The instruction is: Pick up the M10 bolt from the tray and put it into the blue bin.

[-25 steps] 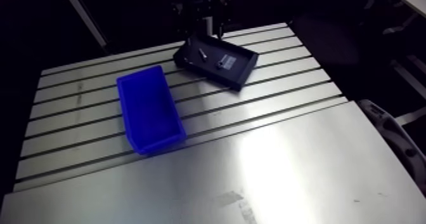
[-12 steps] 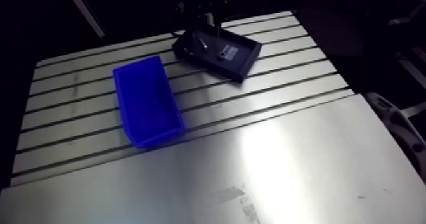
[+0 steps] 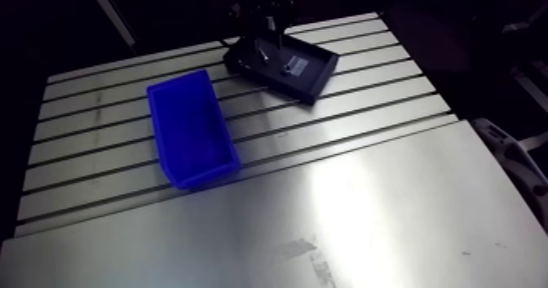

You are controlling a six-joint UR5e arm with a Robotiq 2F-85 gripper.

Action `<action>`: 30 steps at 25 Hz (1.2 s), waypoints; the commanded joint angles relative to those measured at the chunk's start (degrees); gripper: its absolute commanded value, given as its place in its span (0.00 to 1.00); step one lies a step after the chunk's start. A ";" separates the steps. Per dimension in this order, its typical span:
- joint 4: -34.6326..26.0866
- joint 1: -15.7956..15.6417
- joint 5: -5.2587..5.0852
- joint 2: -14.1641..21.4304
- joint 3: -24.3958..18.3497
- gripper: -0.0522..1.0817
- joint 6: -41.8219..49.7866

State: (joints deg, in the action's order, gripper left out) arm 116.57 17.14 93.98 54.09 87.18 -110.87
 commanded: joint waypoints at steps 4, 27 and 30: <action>0.19 -0.70 0.28 0.00 -0.04 0.44 -0.89; 1.86 -1.23 0.19 -0.88 -0.04 0.50 -1.33; 1.95 -1.23 0.19 -0.88 0.05 0.52 -1.33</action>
State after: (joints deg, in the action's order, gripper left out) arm 118.37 15.90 94.18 53.24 87.12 -112.19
